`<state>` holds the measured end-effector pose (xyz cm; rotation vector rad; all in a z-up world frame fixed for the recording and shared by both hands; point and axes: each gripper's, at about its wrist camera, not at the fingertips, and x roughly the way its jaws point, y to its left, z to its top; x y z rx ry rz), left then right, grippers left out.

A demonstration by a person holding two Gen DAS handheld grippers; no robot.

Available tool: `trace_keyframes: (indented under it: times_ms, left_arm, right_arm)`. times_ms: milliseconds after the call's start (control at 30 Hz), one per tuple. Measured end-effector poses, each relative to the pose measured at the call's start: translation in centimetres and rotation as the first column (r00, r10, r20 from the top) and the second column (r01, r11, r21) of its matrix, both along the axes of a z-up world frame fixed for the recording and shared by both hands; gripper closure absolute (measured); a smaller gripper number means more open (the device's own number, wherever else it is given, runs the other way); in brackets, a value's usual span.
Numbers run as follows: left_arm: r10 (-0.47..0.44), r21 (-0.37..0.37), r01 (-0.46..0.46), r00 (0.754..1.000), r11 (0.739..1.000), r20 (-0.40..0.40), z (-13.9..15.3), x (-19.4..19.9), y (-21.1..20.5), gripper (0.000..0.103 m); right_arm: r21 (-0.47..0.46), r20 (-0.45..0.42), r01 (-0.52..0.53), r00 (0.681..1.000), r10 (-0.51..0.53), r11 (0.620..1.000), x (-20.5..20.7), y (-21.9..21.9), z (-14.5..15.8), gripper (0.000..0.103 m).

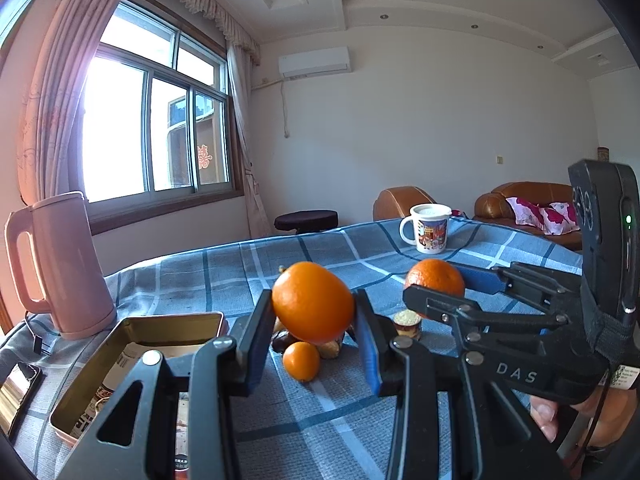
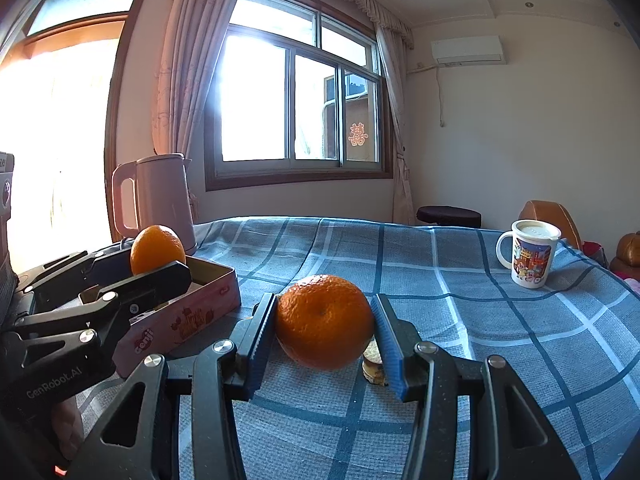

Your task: Organize fruits

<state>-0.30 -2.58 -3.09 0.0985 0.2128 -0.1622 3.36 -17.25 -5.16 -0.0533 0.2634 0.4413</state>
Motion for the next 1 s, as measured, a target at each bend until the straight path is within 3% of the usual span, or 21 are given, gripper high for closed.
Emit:
trace_keyframes:
  times_ms: [300, 1000]
  left_arm:
    - [0.038, -0.001, -0.038, 0.999, 0.999, 0.011, 0.4, -0.2, 1.1, 0.063]
    - [0.178, -0.025, -0.178, 0.984, 0.984, 0.002, 1.6, -0.3, 6.6, 0.063]
  right_arm:
    - [-0.005, -0.017, -0.013, 1.0, 0.013, 1.0, 0.3, 0.3, 0.0, 0.053]
    - [-0.025, -0.043, -0.181, 0.983, 0.179, 0.983, 0.5, 5.7, 2.1, 0.053]
